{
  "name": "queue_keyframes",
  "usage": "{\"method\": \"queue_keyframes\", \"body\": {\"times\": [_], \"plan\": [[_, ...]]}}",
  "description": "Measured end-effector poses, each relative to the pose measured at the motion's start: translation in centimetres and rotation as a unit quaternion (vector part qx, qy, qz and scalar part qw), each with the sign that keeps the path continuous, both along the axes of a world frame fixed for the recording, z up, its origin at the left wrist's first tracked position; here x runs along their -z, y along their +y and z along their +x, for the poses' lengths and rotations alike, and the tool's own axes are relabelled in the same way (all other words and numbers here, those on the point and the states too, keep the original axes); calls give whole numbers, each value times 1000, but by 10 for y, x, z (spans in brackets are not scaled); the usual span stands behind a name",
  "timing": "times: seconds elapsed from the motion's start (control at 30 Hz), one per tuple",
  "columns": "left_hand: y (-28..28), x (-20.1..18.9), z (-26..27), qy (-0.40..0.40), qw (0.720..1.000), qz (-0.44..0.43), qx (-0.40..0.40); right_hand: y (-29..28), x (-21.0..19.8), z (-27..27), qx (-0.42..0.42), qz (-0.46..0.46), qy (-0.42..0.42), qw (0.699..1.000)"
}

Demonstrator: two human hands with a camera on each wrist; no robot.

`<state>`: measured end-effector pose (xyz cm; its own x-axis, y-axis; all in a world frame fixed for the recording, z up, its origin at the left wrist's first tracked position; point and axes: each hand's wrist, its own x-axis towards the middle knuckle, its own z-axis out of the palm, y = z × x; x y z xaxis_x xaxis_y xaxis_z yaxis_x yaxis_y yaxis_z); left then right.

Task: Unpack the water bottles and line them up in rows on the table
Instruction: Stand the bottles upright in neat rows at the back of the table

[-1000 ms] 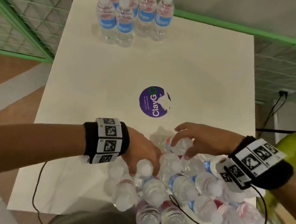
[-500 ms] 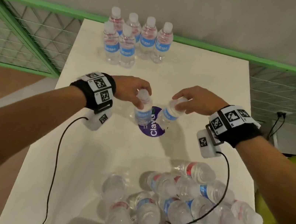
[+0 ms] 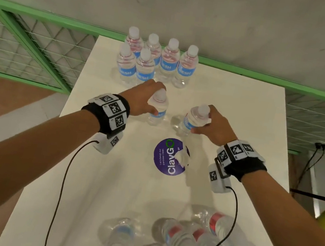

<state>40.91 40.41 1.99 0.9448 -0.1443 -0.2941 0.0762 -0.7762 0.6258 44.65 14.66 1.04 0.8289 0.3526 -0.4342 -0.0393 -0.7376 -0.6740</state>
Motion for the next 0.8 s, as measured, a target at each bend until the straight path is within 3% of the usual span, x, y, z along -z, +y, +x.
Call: {"method": "queue_keyframes", "body": {"times": [0.23, 0.33, 0.8], "plan": [[6, -2, 12, -46, 999, 13, 13, 7, 4, 14, 55, 70, -27, 996], [7, -7, 16, -78, 995, 43, 35, 8, 7, 23, 52, 65, -30, 996], [-1, -20, 70, -86, 975, 197, 59, 25, 8, 91, 117, 45, -86, 988]]}}
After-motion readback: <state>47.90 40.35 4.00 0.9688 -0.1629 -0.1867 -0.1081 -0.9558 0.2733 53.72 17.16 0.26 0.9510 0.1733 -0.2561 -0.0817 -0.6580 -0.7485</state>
